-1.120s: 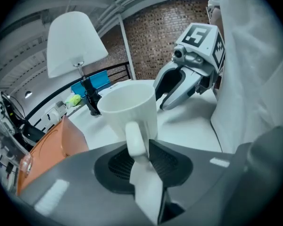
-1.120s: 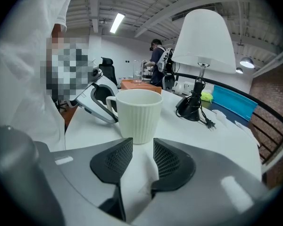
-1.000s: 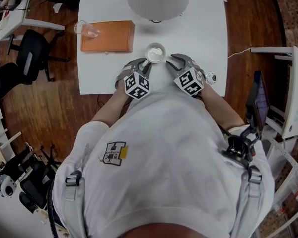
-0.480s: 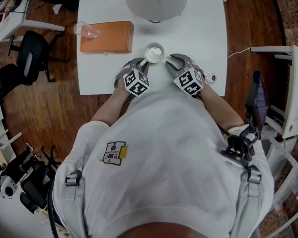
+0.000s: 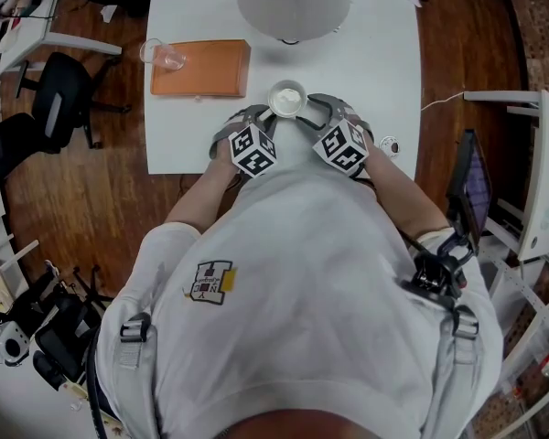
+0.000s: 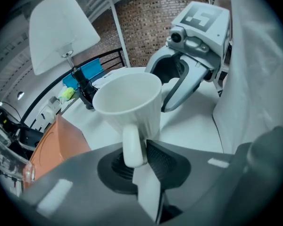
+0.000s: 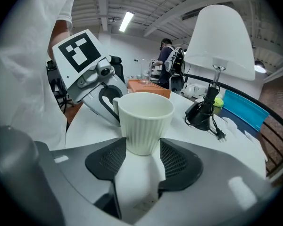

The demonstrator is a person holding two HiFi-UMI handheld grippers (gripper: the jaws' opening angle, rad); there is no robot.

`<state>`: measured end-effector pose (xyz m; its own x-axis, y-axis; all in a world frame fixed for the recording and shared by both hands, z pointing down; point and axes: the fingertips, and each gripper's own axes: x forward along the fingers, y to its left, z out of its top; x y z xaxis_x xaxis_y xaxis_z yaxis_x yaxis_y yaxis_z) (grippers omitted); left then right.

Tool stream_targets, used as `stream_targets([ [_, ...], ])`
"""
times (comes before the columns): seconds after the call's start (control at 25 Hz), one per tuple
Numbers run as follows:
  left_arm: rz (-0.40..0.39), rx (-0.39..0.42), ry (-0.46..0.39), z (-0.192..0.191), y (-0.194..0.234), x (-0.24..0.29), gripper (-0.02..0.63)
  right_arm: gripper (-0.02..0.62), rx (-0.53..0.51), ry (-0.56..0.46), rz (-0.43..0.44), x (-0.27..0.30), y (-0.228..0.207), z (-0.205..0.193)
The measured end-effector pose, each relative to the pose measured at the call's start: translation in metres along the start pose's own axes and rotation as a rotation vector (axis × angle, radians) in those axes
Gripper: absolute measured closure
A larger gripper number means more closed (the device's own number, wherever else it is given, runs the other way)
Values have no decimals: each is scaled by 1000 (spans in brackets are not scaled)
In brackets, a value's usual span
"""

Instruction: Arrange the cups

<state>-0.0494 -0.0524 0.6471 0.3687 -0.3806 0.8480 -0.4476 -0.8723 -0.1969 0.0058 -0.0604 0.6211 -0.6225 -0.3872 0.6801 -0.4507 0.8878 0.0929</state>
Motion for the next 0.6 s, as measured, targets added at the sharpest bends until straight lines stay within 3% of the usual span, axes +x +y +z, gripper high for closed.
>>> stream_targets([
  [0.36, 1, -2, -62, 3, 1, -11, 557, 374, -30, 12, 0, -5, 2, 6],
  [0.6, 64, -19, -101, 12, 21, -38, 555, 373, -99, -34, -19, -15, -6, 42],
])
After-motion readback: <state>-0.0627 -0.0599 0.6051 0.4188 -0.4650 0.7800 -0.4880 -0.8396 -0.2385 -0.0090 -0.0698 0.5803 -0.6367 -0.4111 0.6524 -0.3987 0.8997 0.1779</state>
